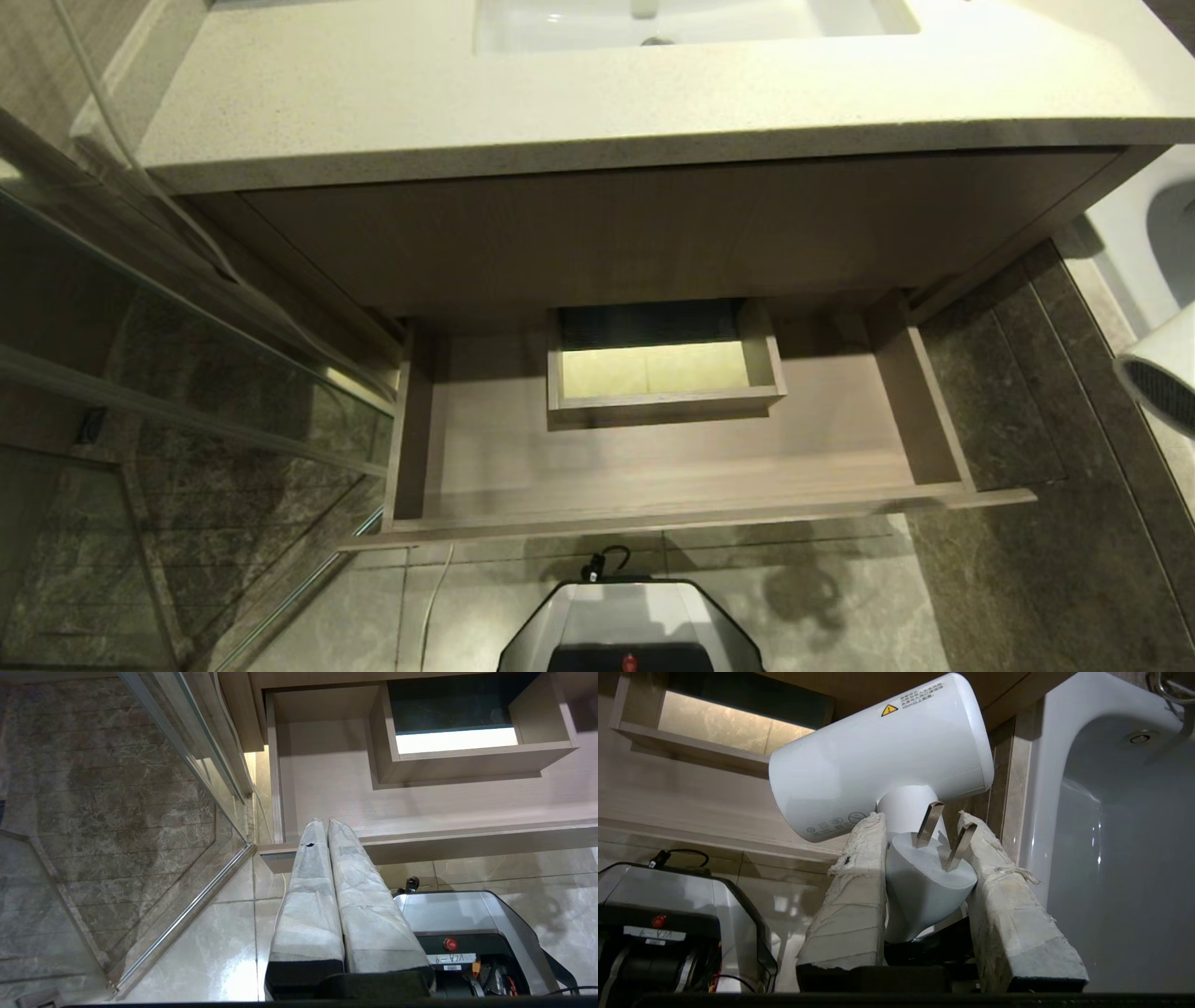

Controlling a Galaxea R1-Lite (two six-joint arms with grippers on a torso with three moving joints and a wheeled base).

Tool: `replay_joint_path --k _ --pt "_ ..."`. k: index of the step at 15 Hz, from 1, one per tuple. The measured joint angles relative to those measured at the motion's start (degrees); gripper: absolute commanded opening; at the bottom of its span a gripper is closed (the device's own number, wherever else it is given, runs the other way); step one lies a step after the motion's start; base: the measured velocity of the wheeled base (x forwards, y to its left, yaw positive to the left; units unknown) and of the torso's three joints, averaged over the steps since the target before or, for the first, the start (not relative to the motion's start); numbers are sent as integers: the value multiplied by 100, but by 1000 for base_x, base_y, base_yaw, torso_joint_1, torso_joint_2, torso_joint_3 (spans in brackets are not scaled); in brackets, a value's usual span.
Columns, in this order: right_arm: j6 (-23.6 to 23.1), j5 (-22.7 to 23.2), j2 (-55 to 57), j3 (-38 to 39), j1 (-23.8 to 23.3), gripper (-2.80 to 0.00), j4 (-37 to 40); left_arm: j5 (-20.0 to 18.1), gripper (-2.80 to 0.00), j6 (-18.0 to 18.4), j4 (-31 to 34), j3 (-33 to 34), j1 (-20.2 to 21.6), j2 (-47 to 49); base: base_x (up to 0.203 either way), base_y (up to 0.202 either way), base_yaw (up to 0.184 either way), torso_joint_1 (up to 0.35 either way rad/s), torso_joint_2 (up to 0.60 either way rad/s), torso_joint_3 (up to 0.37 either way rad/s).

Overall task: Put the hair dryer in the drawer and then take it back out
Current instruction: Put it into the drawer

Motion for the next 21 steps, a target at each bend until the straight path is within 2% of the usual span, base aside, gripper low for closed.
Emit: replay_joint_path --k 7,21 --pt "63 -2 -11 126 28 -280 -183 4 -280 0 -1 0 0 0 0 0 0 -207 378 167" --pt "61 5 -55 329 61 -280 -442 3 -280 0 7 0 -2 0 0 0 0 -311 519 200"
